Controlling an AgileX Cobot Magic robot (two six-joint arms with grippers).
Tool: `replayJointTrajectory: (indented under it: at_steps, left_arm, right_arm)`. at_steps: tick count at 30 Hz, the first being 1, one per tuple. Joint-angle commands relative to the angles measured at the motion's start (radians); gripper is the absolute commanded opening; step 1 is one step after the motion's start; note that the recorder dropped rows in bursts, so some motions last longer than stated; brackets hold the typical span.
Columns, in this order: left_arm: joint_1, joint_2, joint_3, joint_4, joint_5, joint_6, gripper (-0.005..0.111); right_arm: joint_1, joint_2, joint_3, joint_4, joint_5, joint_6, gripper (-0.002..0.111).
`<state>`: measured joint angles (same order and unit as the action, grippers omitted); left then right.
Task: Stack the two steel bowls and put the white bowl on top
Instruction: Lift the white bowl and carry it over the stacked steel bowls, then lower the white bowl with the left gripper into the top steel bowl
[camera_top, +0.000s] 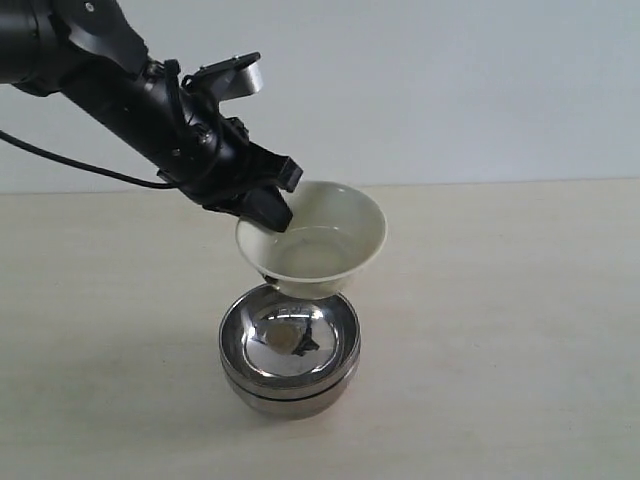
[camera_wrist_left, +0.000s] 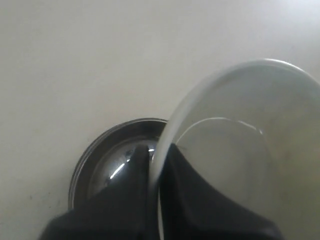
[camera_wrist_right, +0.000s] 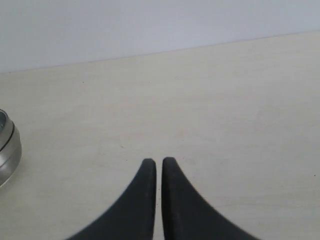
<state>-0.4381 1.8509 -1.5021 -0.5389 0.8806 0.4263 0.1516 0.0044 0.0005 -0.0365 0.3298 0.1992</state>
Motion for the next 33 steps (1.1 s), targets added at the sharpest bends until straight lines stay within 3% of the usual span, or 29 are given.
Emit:
replayJointTrajectory:
  at_steps: [1, 7, 33]
  left_arm:
    - [0.031, -0.015, 0.058, -0.122, -0.004, 0.112, 0.004]
    - [0.05, -0.01, 0.111, -0.153, -0.069, 0.157, 0.004]
    - [0.068, 0.038, 0.142, -0.141, -0.069, 0.164, 0.004]
  right_arm:
    - [-0.003, -0.004, 0.0, 0.0, -0.007, 0.003, 0.0]
    - [-0.003, -0.004, 0.0, 0.0, -0.007, 0.003, 0.0]
    - [-0.003, -0.004, 0.0, 0.0, -0.007, 0.003, 0.0]
